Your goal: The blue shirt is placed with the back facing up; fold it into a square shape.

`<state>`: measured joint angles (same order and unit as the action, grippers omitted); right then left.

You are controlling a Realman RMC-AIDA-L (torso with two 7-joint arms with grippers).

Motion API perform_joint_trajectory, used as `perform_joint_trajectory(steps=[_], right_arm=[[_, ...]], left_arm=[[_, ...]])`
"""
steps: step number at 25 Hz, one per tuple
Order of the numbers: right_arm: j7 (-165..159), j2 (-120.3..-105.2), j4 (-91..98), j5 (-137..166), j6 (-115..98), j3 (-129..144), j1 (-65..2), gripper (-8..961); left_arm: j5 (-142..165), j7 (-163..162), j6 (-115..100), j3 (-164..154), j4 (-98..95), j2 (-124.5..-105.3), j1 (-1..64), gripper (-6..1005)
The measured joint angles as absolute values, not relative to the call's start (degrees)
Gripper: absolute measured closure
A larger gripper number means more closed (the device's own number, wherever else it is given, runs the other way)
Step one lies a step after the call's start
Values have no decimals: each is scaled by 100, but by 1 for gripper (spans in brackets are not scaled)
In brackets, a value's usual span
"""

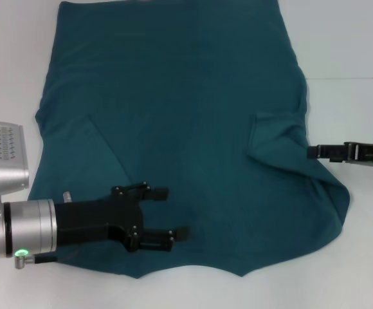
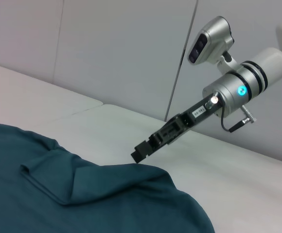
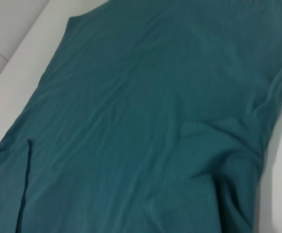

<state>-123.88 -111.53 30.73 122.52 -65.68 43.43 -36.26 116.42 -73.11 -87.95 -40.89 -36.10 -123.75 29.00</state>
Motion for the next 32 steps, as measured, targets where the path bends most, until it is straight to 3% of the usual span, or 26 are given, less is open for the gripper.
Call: perform_joint_trajectory(steps=[5, 15, 24, 32], right_arm=[[-12390, -11311, 3051, 12422, -6336, 4354, -3686, 159], [-12072, -11524, 3089, 12403, -6059, 4320, -3694, 348], [-12019, -11573, 3102, 12392, -5919, 4349, -3703, 538], [-11872, -11608, 3100, 12292, -5912, 4293, -3690, 853]], left_arm=[[11639, -7297, -8792, -4098, -3609, -12377, 2901, 49], [11664, -7283, -8788, -4099, -3616, -12376, 2902, 49], [11664, -7278, -8789, -4075, -3612, -12375, 2896, 49], [11663, -7277, -8723, -4090, -3612, -12377, 2891, 50]])
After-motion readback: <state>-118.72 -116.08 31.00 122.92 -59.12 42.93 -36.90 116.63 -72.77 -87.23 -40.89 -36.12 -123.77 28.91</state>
